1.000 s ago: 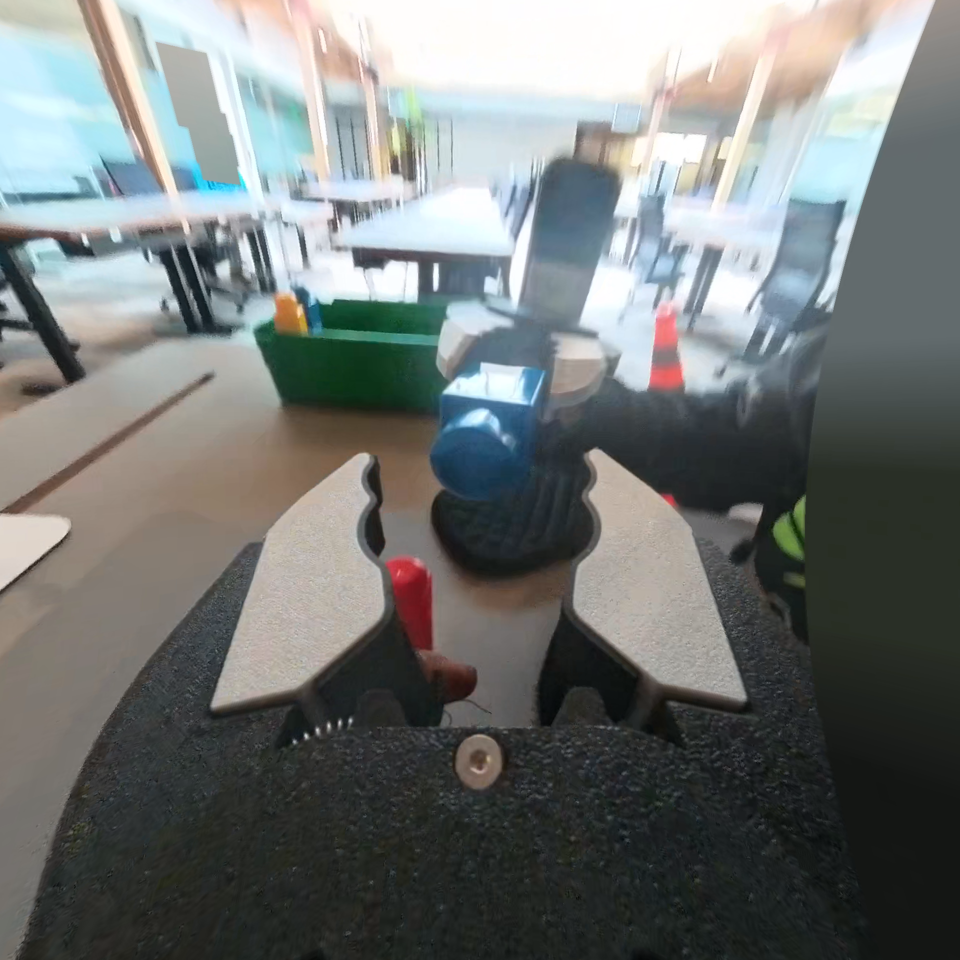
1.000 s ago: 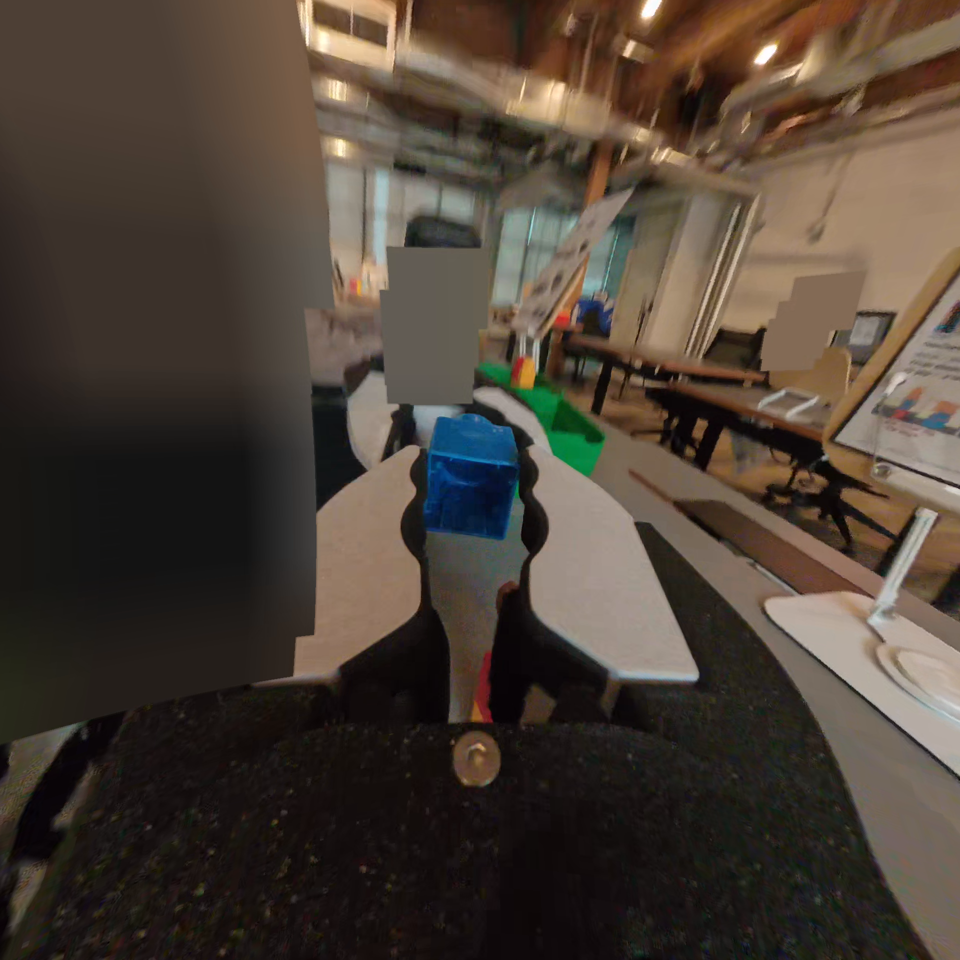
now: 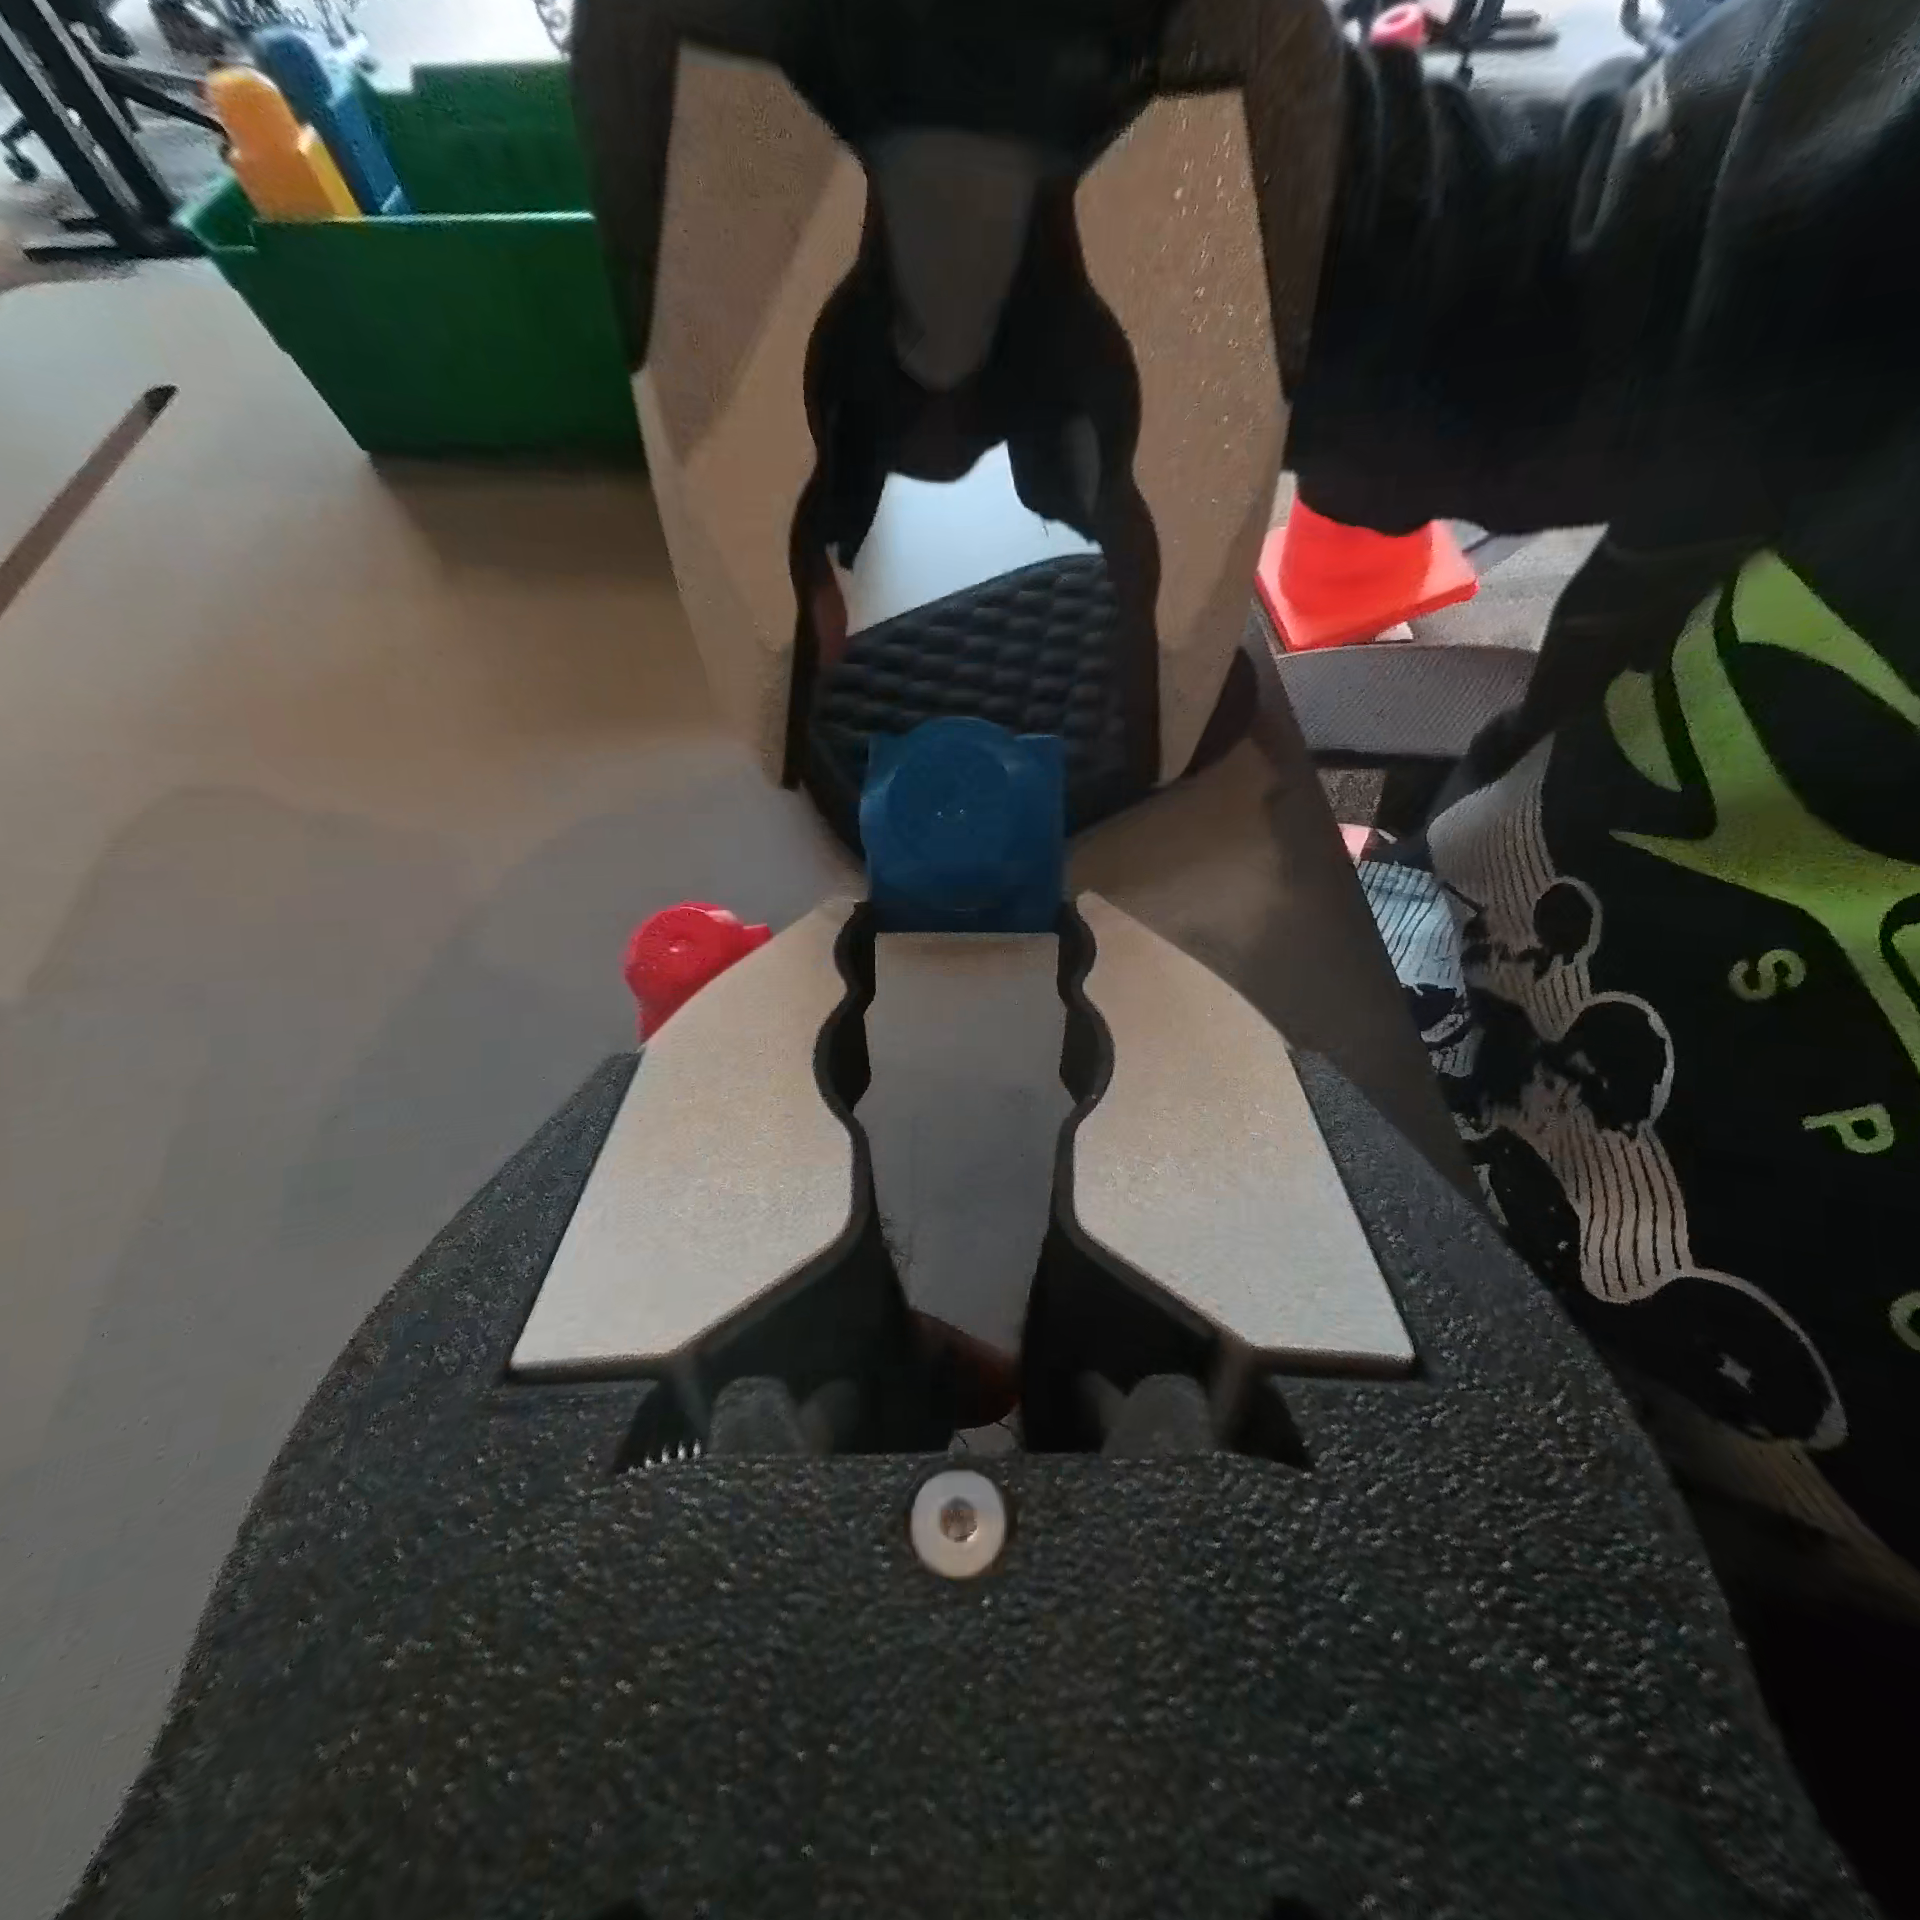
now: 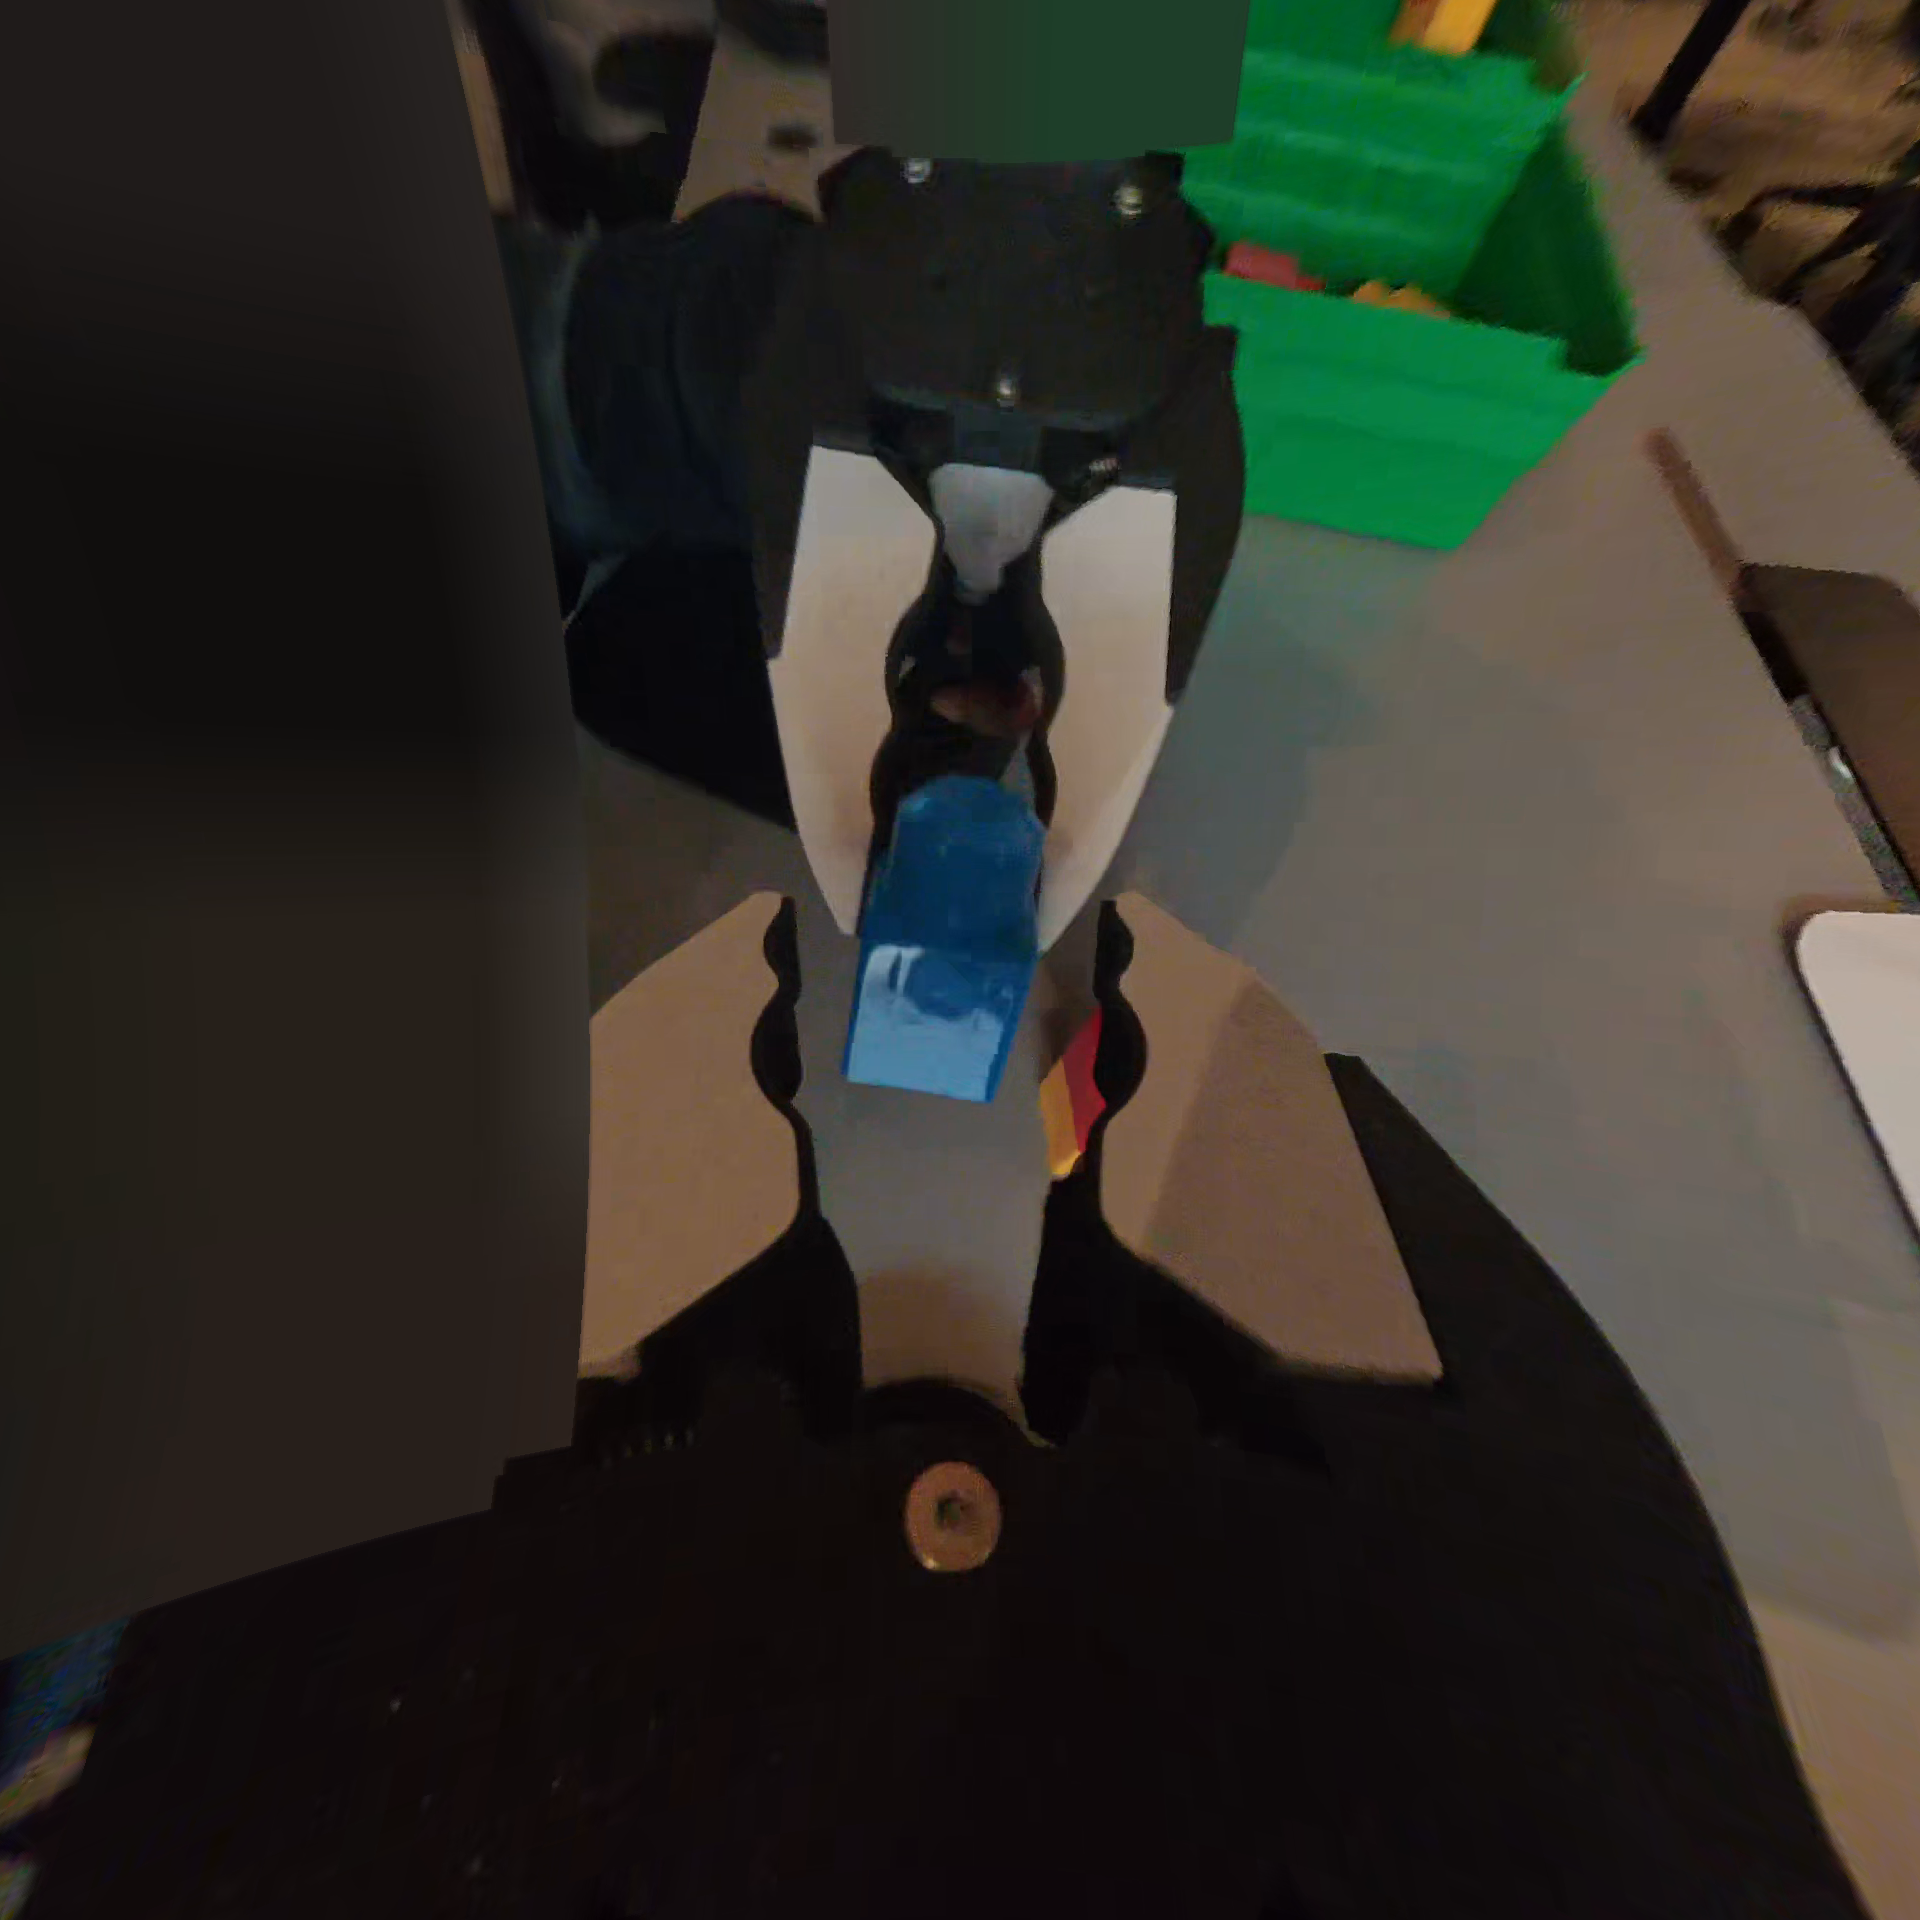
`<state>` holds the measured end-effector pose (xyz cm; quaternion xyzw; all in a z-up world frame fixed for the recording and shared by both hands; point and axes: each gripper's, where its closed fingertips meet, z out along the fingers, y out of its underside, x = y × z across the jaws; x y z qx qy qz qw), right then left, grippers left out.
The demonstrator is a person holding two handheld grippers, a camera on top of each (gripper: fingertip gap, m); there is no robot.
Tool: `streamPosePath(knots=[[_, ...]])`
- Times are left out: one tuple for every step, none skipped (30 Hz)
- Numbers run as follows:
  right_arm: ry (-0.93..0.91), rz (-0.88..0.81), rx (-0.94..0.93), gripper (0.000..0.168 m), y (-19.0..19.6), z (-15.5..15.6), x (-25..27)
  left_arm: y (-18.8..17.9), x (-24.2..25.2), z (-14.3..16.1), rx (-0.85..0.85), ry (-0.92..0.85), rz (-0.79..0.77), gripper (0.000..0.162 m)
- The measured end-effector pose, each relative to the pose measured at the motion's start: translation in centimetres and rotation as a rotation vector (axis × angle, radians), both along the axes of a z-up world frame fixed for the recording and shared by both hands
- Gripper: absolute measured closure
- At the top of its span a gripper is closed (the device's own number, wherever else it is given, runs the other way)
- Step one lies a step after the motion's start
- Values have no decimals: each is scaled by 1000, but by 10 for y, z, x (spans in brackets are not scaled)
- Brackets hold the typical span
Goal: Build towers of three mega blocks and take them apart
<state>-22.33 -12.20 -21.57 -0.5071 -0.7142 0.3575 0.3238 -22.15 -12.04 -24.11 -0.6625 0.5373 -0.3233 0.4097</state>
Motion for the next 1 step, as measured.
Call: streamPosePath(knots=[[-22,9,20,117,-1,1,-3,-1,1,-2,-4,9,-5,128]])
